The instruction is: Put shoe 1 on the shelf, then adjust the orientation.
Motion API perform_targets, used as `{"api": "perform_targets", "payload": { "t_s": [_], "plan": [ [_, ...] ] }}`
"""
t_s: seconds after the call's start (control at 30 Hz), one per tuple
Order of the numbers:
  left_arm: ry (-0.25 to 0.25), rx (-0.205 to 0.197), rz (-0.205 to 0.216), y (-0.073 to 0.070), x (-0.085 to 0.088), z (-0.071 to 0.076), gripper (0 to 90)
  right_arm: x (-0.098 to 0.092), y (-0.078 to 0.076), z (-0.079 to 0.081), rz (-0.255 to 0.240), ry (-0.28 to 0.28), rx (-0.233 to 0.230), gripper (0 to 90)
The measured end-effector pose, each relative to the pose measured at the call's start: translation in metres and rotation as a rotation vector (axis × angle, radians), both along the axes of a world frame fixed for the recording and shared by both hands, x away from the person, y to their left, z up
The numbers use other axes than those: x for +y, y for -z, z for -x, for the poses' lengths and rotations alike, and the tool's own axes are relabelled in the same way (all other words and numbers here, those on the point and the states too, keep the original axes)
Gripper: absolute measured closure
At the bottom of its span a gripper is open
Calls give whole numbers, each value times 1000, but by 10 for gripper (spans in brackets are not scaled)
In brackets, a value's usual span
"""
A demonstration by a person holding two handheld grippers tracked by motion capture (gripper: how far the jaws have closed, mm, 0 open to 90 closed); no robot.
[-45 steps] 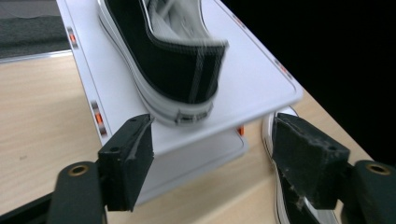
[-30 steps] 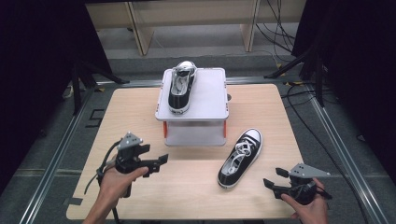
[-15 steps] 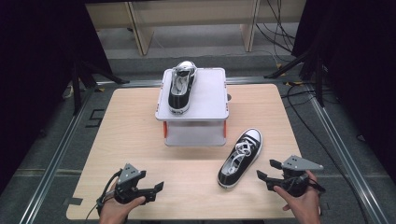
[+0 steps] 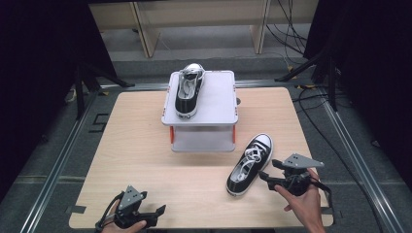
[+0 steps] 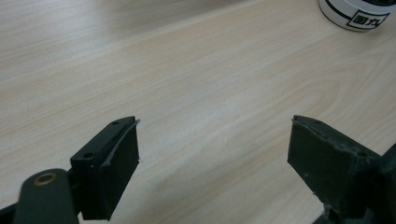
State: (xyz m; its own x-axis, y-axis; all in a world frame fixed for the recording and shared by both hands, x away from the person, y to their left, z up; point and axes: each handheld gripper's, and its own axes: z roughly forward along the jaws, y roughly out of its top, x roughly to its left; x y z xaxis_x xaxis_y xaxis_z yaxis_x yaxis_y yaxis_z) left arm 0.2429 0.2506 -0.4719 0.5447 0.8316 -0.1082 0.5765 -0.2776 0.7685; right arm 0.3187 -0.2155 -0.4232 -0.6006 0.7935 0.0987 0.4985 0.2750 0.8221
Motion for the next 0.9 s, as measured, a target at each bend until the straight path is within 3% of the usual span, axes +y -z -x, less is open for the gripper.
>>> {"api": "perform_targets", "payload": {
  "t_s": [0.03, 0.1, 0.13, 0.23, 0.33, 0.37, 0.43, 0.53, 0.63, 0.67, 0.77, 0.8, 0.9],
  "plan": [
    [-7, 1, 17, 1, 0, 1, 158, 3, -3, -2, 5, -8, -11, 343],
    [-8, 2, 3, 1, 3, 1, 157, 5, -4, -4, 8, -7, -19, 342],
    [-18, 2, 17, 1, 4, 3, 157, 11, -6, -5, 1, -3, 11, 342],
    [-19, 5, 5, 2, 5, 2, 158, 18, -7, -10, 26, -1, 8, 332],
    [-14, 10, 6, 3, 4, 2, 158, 25, -5, -17, 17, 2, 24, 313],
    [-1, 5, -12, 3, 4, 2, 158, 28, -5, -18, 27, 13, 33, 306],
    [3, 8, 8, 4, 3, 2, 157, 32, -3, -21, 32, 29, 37, 300],
    [-3, 18, 0, 4, 3, 3, 158, 38, 0, -25, 21, 37, 64, 288],
    [-2, 16, 3, 4, 2, 3, 158, 44, 2, -27, 60, 45, 87, 272],
    [2, 14, -8, 4, 2, 3, 158, 47, 4, -28, 79, 74, 96, 269],
    [13, 14, -29, 4, 2, 1, 158, 48, 7, -32, 101, 61, 89, 276],
    [7, 25, -8, 6, 1, 2, 158, 51, 10, -34, 123, 68, 97, 318],
    [10, 30, -14, 6, 2, 2, 158, 51, 14, -36, 136, 55, 109, 364]
  ]
}}
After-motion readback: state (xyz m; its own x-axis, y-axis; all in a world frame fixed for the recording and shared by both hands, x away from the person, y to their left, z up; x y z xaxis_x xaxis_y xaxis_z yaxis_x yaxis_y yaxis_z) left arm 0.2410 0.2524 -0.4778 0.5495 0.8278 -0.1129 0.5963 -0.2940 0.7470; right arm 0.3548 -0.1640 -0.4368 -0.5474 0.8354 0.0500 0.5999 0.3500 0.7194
